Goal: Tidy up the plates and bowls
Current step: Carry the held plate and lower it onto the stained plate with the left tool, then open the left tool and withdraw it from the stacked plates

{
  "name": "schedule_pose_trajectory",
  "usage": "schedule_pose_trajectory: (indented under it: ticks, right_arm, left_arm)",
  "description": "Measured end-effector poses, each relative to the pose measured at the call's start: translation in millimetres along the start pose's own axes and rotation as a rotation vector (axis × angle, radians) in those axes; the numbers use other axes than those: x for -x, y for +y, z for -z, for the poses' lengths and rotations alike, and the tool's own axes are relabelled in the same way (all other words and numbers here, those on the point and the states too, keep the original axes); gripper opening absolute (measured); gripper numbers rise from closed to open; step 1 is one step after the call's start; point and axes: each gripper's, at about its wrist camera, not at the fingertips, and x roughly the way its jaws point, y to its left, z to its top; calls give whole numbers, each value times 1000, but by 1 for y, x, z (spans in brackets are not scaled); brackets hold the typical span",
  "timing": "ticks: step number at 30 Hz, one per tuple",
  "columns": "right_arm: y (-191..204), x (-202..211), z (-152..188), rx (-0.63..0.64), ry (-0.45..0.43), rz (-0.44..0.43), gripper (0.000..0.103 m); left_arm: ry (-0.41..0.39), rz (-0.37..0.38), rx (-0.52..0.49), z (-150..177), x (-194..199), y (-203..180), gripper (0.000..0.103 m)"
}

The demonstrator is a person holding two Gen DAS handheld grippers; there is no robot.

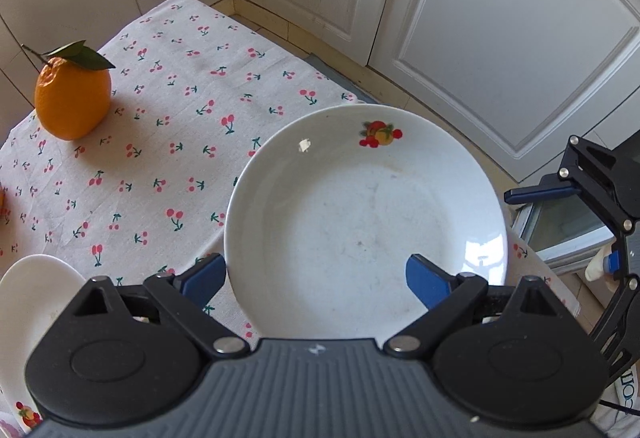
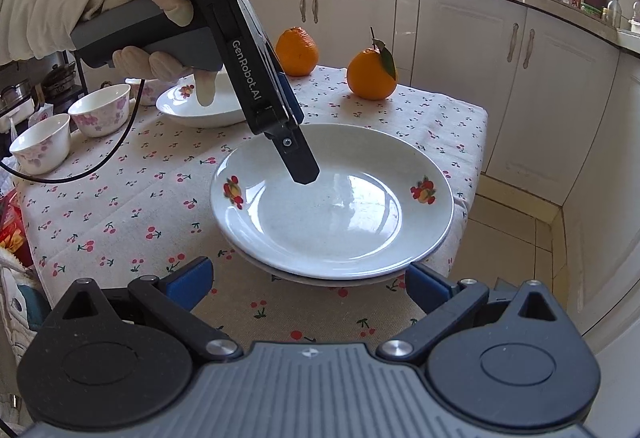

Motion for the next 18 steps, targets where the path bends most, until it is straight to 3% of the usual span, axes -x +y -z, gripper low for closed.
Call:
schedule_pose_trajectory:
  ticks: [4, 10, 14, 18]
  right_arm:
    - [10, 5, -6, 25, -8, 17, 103]
    - [29, 11, -20, 72, -3, 74, 103]
    - [40, 14, -31, 78, -14, 87, 103]
    - [49, 13, -43, 81, -24, 78, 103]
  left_arm:
    - [-99, -32, 30, 18, 18, 2, 96]
    - [-274, -165, 53, 56, 54, -15, 97]
    - [-393, -305, 84, 88, 73, -29, 97]
    - [-450, -400, 231, 123, 80, -28, 98]
